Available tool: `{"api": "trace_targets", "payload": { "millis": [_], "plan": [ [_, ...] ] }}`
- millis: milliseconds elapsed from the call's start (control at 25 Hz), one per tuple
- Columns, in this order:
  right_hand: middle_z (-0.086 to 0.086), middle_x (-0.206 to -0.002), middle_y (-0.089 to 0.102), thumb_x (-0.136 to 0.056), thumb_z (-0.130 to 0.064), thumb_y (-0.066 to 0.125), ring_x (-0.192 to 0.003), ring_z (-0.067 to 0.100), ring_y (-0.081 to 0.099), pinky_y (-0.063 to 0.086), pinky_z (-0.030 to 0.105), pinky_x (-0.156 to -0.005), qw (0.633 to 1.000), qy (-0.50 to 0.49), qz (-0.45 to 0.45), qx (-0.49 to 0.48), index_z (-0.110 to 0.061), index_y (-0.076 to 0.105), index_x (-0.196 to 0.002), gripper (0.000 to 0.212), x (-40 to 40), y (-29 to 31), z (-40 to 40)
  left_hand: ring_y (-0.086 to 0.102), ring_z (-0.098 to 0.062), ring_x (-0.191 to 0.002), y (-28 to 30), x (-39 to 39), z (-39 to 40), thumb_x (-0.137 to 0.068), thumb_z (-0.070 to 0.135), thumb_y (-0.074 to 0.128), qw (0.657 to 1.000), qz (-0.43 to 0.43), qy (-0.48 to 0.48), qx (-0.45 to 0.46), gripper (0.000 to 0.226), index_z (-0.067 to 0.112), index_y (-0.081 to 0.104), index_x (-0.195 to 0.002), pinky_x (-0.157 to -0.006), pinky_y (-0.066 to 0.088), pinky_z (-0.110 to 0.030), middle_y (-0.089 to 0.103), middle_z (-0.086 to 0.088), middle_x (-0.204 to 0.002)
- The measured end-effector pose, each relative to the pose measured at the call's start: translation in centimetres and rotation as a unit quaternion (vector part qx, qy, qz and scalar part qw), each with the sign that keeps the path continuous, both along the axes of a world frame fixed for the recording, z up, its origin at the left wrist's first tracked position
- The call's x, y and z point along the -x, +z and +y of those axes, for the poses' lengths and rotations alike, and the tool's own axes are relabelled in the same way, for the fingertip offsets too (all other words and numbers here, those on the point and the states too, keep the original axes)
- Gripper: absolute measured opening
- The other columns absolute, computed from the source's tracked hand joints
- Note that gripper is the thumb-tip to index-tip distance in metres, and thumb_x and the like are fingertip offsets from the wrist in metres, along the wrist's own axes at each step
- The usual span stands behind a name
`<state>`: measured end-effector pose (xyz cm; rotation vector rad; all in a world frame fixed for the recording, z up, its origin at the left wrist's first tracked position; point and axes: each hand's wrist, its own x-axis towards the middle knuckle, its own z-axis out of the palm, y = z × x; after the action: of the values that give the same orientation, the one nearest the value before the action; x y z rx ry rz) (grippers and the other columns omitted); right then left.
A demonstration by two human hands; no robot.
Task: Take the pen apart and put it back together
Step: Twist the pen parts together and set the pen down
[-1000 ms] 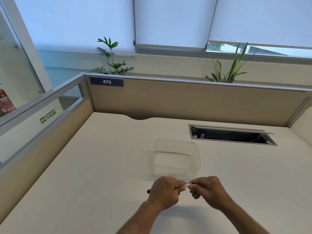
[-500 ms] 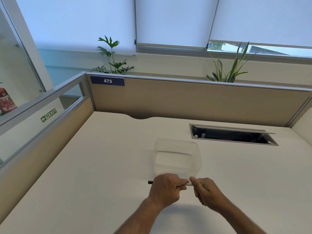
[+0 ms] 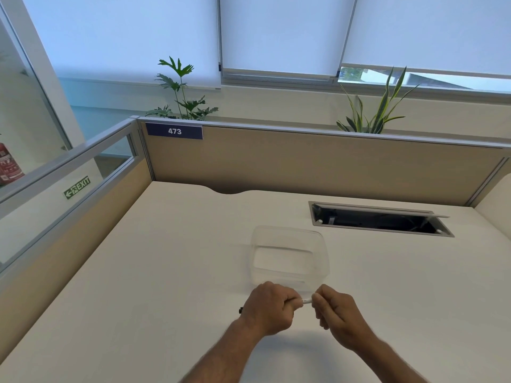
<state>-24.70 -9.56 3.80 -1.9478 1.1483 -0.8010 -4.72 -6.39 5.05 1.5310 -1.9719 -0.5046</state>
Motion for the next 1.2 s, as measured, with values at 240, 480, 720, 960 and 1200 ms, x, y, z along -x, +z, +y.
{"api": "trace_targets", "payload": {
  "millis": [240,480,720,960,1200],
  "plan": [
    [-0.007,-0.045,0.039,-0.099,-0.025,0.051,-0.042,0.011,0.036,0.034,0.031,-0.045,0.994,-0.016,0.032,0.105,-0.023,0.043,-0.055,0.044,-1.3,0.4,0.6,0.053,-0.014,-0.054,-0.2,-0.3,0.2,-0.089,0.026,0.048,0.997,0.048,-0.035,-0.048,0.027,0.018,0.072,-0.078,-0.057,0.049,-0.028,0.071,-0.005,-0.066],
    [0.001,-0.042,0.034,-0.101,-0.019,0.051,-0.043,0.015,0.030,0.029,0.032,-0.050,0.998,-0.055,-0.018,-0.031,-0.011,0.035,-0.046,0.058,-2.0,0.3,0.6,0.064,-0.010,-0.066,-0.5,-0.6,0.0,-0.084,0.034,0.067,0.997,0.072,-0.007,0.003,0.014,0.023,0.075,-0.087,-0.063,0.055,-0.029,0.077,0.006,-0.077],
    [-0.004,-0.032,0.039,-0.101,-0.035,0.046,-0.031,0.011,0.031,0.030,0.021,-0.041,0.988,-0.059,-0.072,-0.126,-0.019,0.038,-0.041,0.063,-3.0,0.8,1.0,0.064,-0.008,-0.066,-0.2,-0.8,-0.2,-0.077,0.035,0.072,0.997,0.063,0.026,0.035,0.014,0.024,0.075,-0.086,-0.062,0.054,-0.030,0.076,0.008,-0.077],
    [-0.020,-0.056,0.060,-0.102,-0.031,0.047,-0.048,0.007,0.051,0.045,0.034,-0.052,0.997,-0.012,0.052,0.052,-0.026,0.054,-0.067,0.036,-2.1,0.9,0.7,0.055,-0.016,-0.057,0.3,-0.7,0.1,-0.088,0.034,0.055,1.000,0.016,-0.006,0.005,0.027,0.016,0.069,-0.074,-0.053,0.048,-0.033,0.069,-0.002,-0.065],
    [-0.017,-0.053,0.051,-0.099,-0.033,0.045,-0.049,0.005,0.051,0.045,0.027,-0.051,0.992,0.025,0.032,0.122,-0.022,0.057,-0.066,0.037,-1.2,0.8,0.3,0.053,-0.010,-0.050,1.0,-0.7,0.5,-0.093,0.024,0.048,0.991,0.083,-0.052,-0.088,0.031,0.015,0.068,-0.072,-0.059,0.052,-0.037,0.063,0.000,-0.055]
  ]
}}
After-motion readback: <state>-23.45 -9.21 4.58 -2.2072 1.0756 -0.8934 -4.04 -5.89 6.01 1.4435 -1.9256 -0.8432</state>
